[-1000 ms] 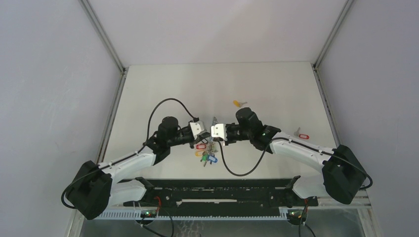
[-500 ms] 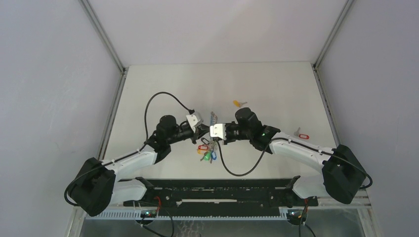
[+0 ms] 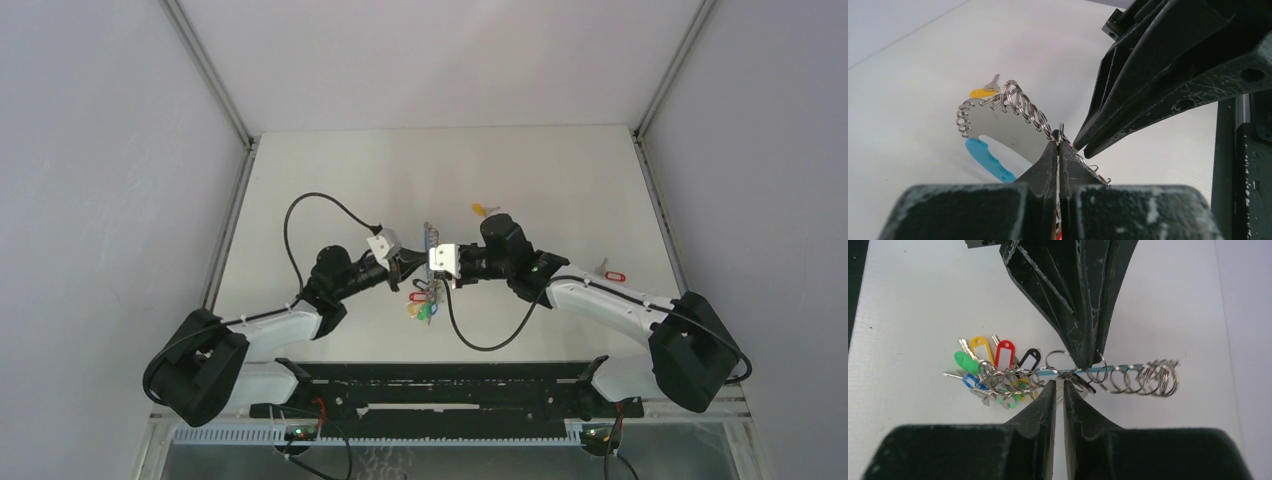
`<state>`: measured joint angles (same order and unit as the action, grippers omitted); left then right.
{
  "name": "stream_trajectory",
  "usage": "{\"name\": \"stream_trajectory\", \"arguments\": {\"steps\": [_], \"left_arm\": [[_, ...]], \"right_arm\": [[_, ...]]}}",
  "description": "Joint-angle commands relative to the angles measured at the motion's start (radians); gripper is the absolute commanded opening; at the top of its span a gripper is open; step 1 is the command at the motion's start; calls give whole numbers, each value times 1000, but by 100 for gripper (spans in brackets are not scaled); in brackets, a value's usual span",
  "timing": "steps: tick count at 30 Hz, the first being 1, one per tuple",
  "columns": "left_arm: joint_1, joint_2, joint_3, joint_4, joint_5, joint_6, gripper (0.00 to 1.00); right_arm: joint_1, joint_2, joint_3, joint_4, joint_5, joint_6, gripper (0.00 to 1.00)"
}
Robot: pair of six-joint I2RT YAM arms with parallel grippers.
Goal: Put the keys on the keyring
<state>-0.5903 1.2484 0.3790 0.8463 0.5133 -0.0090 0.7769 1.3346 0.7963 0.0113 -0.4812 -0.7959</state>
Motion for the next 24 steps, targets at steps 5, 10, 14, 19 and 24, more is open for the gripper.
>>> {"name": "stream_trajectory", "arguments": {"steps": [5,10,14,19,24], "left_arm": [[8,28,-36,291,13,-18,0],[9,38,-56,346,47,-9,0],[9,34,-67,371,69,3,0],[10,40,-80,427,96,-9,0],[12,49,-83,464,118,-21,0]], "right_arm": [[-97,-93,-31,61,-207,117,18],[-142,-95,-30,89,-267,166,19],[-192,-107,-29,121,-363,192,19],[-243,-78,-31,155,-475,195,27],[-268,-35,-27,179,-547,198,31]]}}
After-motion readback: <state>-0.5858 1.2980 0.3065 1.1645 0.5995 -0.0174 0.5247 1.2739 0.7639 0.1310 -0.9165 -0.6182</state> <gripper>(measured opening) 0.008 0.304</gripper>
